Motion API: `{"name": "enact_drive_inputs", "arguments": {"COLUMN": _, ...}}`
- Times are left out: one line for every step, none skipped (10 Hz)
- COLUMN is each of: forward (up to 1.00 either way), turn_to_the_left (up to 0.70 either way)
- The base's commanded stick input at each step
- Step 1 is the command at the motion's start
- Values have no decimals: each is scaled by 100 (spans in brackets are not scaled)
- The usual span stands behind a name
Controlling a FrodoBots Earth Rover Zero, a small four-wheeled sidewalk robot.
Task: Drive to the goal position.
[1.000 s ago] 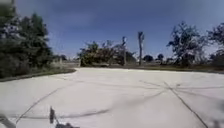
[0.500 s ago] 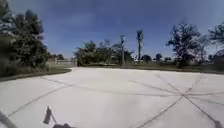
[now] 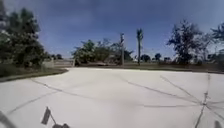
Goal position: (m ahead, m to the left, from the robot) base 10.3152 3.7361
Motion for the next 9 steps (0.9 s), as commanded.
{"name": "enact_drive_inputs", "arguments": {"forward": 85, "turn_to_the_left": 18}}
{"name": "enact_drive_inputs", "arguments": {"forward": 85, "turn_to_the_left": 34}}
{"name": "enact_drive_inputs", "arguments": {"forward": 85, "turn_to_the_left": 34}}
{"name": "enact_drive_inputs", "arguments": {"forward": 85, "turn_to_the_left": 34}}
{"name": "enact_drive_inputs", "arguments": {"forward": 85, "turn_to_the_left": 34}}
{"name": "enact_drive_inputs", "arguments": {"forward": 85, "turn_to_the_left": 34}}
{"name": "enact_drive_inputs", "arguments": {"forward": 85, "turn_to_the_left": 34}}
{"name": "enact_drive_inputs", "arguments": {"forward": 85, "turn_to_the_left": 31}}
{"name": "enact_drive_inputs", "arguments": {"forward": 85, "turn_to_the_left": 0}}
